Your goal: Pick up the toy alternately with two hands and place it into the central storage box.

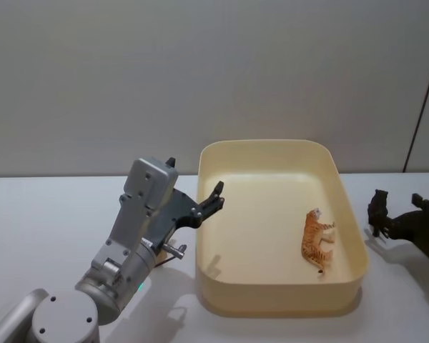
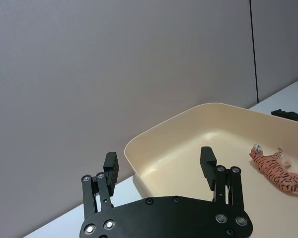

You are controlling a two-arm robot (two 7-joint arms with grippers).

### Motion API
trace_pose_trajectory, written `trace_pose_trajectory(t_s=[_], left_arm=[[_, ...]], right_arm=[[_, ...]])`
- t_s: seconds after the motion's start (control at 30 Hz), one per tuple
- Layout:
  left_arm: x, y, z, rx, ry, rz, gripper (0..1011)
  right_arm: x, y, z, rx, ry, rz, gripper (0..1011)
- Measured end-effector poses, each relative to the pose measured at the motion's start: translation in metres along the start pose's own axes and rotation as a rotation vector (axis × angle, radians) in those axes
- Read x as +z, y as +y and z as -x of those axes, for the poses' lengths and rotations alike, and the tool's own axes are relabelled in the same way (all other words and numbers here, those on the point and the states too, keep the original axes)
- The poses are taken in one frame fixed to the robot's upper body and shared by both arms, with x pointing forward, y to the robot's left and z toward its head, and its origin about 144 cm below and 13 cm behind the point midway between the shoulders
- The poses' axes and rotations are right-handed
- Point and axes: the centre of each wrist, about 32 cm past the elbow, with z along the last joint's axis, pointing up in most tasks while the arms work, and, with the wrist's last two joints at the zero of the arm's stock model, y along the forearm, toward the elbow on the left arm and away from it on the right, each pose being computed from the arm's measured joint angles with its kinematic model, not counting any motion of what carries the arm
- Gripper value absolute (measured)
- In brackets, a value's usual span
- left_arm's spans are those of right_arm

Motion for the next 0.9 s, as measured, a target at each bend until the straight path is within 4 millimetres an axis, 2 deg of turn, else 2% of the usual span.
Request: trace_pose_trajectory(t_s=[0.23,0.33,0.4,0.47,0.9], left_arm=[[0.000,0.000,0.000,0.000,0.000,0.000,1001],[0.000,0.000,0.000,0.000,0.000,0.000,1001],[0.000,0.000,0.000,0.000,0.000,0.000,1001],[0.000,0.000,0.000,0.000,0.000,0.000,1001],[0.000,0.000,0.000,0.000,0.000,0.000,1001]], right_arm=[[-0.003,0.013,0.006,-0.005,-0.006,0.018,1001],[-0.004,0.018,0.009,-0.007,-0.009,0.025,945],[-0.005,0.021,0.010,-0.008,-0.011,0.029,878],[-0.005,0.021,0.011,-0.008,-0.011,0.030,855],[-0.006,0.027,0.014,-0.009,-0.016,0.036,450]])
